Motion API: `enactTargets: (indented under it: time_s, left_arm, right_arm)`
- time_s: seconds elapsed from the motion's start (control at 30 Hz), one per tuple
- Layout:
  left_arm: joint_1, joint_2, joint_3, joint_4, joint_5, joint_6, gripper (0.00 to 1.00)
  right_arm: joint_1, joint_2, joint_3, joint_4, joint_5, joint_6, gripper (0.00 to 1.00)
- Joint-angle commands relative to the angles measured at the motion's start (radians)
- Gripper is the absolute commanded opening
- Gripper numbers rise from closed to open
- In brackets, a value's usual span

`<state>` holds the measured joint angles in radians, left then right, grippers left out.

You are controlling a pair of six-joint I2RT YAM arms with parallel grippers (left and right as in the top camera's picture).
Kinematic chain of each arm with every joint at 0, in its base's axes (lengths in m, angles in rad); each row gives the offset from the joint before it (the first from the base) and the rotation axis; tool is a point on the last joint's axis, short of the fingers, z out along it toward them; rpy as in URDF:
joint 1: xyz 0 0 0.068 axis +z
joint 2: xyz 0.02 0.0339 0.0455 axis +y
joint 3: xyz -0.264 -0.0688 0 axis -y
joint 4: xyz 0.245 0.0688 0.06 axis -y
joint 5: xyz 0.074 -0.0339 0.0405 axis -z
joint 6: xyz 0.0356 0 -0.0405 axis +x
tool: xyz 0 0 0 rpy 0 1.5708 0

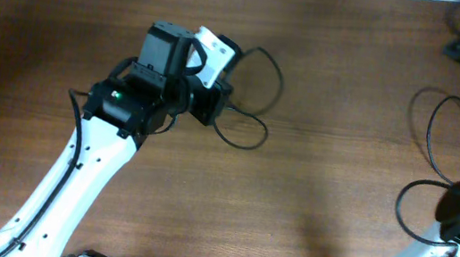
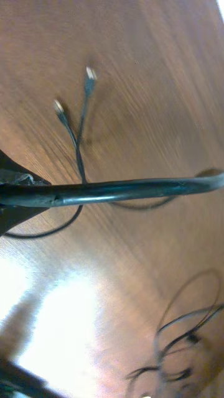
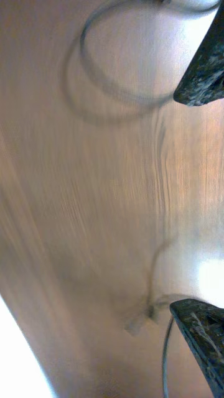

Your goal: Untangle cables

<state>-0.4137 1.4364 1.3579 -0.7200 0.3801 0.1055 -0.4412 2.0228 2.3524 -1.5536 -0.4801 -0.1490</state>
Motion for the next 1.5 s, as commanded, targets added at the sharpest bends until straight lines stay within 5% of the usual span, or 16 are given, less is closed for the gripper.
enactTargets:
  time_s: [0.0, 0.3, 0.8, 0.97, 1.03, 1.13, 1.23, 1.27, 1.3, 1.33, 1.37, 1.47]
  left_arm:
    - [-0.01, 0.006, 0.01, 0.005, 0.061, 0.221, 0.0]
    - [-0.009, 0.006, 0.01, 0.006, 0.061, 0.6, 0.0]
    - [-0.01, 0.006, 0.01, 0.169, 0.133, 0.709, 0.0]
    - [-0.01, 0.006, 0.01, 0.174, 0.186, 0.708, 0.0]
    - [-0.01, 0.006, 0.01, 0.173, 0.187, 0.708, 0.0]
    - [-0.01, 0.006, 0.01, 0.174, 0.233, 0.708, 0.0]
    - [-0.01, 0.006, 0.01, 0.173, 0.237, 0.708, 0.0]
    - [-0.01, 0.006, 0.01, 0.173, 0.237, 0.708, 0.04]
    - [-0.01, 0.006, 0.01, 0.167, 0.237, 0.708, 0.22]
    - [-0.01, 0.006, 0.01, 0.159, 0.237, 0.708, 0.71]
    - [-0.01, 0.006, 0.01, 0.153, 0.237, 0.708, 0.99]
    - [-0.01, 0.006, 0.01, 0.121, 0.237, 0.708, 0.99]
  right_arm:
    - [0.134, 0.0, 0.003, -0.021, -0.04, -0.203, 0.98]
    - [0.397, 0.0, 0.002, -0.139, -0.04, -0.64, 0.99]
    - [0.621, 0.0, 0.002, -0.145, -0.123, -0.849, 1.0]
    - [0.666, 0.0, 0.002, -0.145, -0.129, -0.868, 0.6]
    - [0.678, 0.0, 0.002, -0.145, -0.139, -0.868, 0.31]
    - [0.685, 0.0, 0.002, -0.145, -0.145, -0.868, 0.24]
    - [0.685, 0.0, 0.002, -0.145, -0.145, -0.868, 0.04]
    - [0.685, 0.0, 0.002, -0.145, -0.145, -0.868, 0.04]
    - [0.685, 0.0, 0.002, -0.145, -0.145, -0.868, 0.04]
    - [0.684, 0.0, 0.002, -0.144, -0.145, -0.868, 0.04]
    - [0.681, 0.0, 0.002, -0.141, -0.144, -0.867, 0.04]
    - [0.655, 0.0, 0.002, -0.133, -0.127, -0.86, 0.04]
